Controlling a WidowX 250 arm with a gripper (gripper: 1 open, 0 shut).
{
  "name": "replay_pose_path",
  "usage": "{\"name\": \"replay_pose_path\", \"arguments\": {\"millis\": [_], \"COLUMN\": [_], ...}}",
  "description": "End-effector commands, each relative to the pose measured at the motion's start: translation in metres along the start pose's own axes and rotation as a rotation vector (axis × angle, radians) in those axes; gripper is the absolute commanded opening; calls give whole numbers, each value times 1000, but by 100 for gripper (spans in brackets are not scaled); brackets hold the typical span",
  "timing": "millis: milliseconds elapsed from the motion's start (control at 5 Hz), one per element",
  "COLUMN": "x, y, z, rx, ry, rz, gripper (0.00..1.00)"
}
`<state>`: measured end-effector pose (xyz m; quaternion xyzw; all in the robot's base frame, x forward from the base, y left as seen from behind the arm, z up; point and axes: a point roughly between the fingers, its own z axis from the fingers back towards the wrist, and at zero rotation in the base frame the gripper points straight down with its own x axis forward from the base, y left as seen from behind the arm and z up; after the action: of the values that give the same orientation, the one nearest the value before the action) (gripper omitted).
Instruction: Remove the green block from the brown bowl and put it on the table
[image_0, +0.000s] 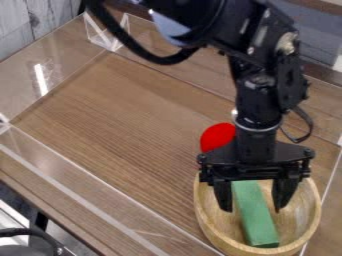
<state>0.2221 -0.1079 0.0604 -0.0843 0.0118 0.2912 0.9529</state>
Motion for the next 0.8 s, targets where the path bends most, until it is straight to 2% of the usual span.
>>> {"name": "replay_pose_path", "arguments": {"millis": [0, 200, 600], "x": [10, 14, 18], "y": [-4, -4, -10], "z": [8, 5, 3], "rx": [-43, -40, -38], "ry": [-37, -46, -81], "rz": [-15, -18, 62], "gripper": [100, 100, 100]}}
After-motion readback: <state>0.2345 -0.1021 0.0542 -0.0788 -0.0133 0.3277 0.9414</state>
